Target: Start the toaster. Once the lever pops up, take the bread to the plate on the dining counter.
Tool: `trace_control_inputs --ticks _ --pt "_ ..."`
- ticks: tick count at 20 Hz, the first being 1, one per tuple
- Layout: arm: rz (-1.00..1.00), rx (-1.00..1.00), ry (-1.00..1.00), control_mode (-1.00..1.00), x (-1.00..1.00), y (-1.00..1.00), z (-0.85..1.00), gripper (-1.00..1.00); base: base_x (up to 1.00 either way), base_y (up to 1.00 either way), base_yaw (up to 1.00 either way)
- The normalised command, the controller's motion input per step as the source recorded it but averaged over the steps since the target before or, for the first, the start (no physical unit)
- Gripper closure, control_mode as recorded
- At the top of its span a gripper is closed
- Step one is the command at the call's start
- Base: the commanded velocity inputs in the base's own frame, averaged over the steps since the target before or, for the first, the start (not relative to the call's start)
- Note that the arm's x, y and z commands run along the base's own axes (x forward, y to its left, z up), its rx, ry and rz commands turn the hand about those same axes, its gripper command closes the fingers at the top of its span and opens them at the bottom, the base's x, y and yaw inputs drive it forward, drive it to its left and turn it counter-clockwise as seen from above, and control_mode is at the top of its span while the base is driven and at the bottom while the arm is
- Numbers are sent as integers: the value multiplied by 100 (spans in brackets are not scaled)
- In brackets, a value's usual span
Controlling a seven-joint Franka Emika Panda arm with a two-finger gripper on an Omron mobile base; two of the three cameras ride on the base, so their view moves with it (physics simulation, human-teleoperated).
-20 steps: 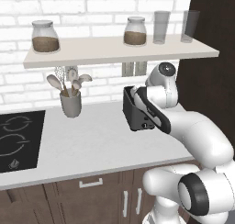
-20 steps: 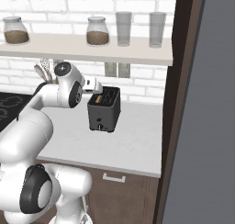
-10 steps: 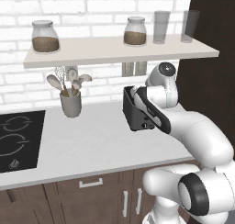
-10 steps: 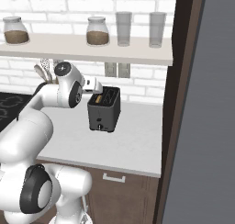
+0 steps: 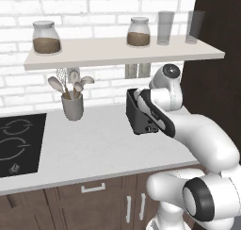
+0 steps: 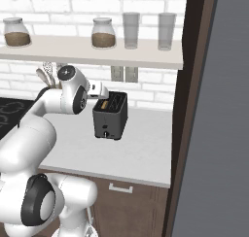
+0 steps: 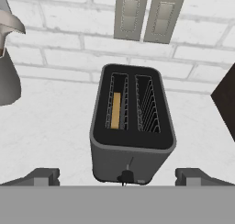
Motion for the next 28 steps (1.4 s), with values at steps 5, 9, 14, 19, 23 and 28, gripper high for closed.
trace_control_inputs --ticks 5,9,14,19,23,28 --pt "0 0 0 -100 0 0 0 -100 0 0 0" --pt "0 0 0 -100 0 0 0 -100 0 0 0" --pt "0 0 0 -100 0 0 0 -100 0 0 0" --pt "0 0 0 -100 0 0 0 -100 0 0 0" --pt "0 0 0 -100 0 0 0 -100 0 0 0" --pt "0 0 0 -100 0 0 0 -100 0 0 0"
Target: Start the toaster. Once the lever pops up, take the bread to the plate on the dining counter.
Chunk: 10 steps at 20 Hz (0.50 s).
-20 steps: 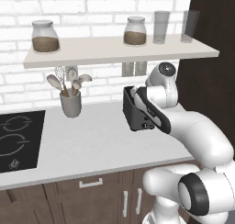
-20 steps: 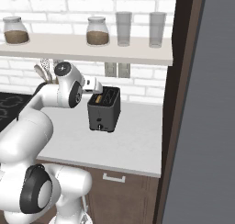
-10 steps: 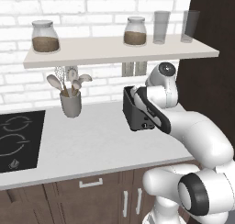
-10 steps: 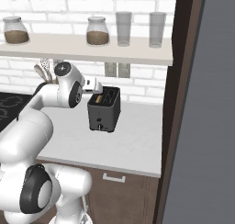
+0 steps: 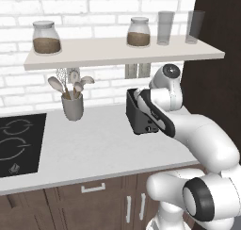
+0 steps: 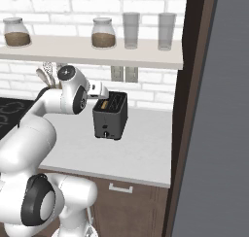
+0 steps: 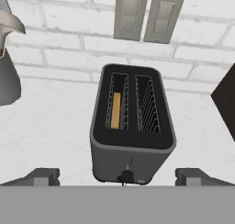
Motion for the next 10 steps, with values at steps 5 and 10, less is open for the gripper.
trace_control_inputs --ticks 5,10 --pt "0 0 0 -100 0 0 0 -100 0 0 0" --pt "0 0 0 -100 0 0 0 -100 0 0 0"
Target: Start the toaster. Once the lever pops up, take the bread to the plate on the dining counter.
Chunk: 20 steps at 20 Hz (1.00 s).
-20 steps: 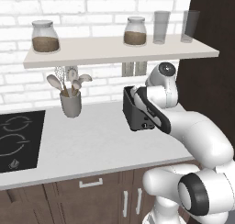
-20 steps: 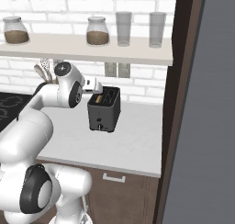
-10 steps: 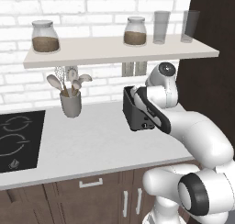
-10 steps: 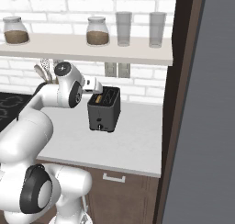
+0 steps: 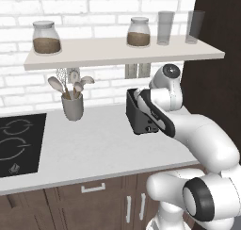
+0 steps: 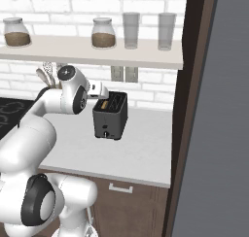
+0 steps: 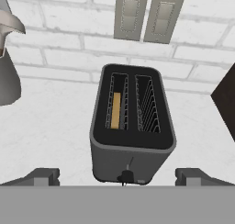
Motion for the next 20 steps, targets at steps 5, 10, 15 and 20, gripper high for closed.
trace_control_inputs --ticks 5,10,15,20 --pt "0 0 0 -100 0 0 0 -100 0 0 0" --pt "0 0 0 -100 0 0 0 -100 0 0 0" --pt "0 0 0 -100 0 0 0 -100 0 0 0" --pt "0 0 0 -100 0 0 0 -100 0 0 0"
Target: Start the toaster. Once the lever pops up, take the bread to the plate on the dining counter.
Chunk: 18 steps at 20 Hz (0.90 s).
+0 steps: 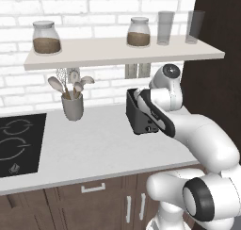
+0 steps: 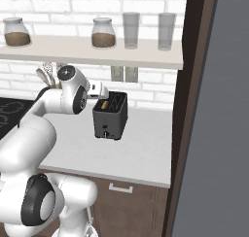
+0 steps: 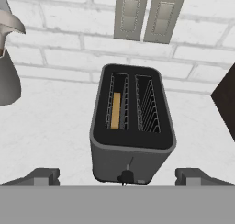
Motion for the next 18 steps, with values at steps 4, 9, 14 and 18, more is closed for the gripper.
trace_control_inputs --ticks 4,9,14,18 --pt "0 0 0 -100 0 0 0 -100 0 0 0" --pt "0 0 0 -100 0 0 0 -100 0 0 0" --pt "0 0 0 -100 0 0 0 -100 0 0 0" --pt "0 0 0 -100 0 0 0 -100 0 0 0"
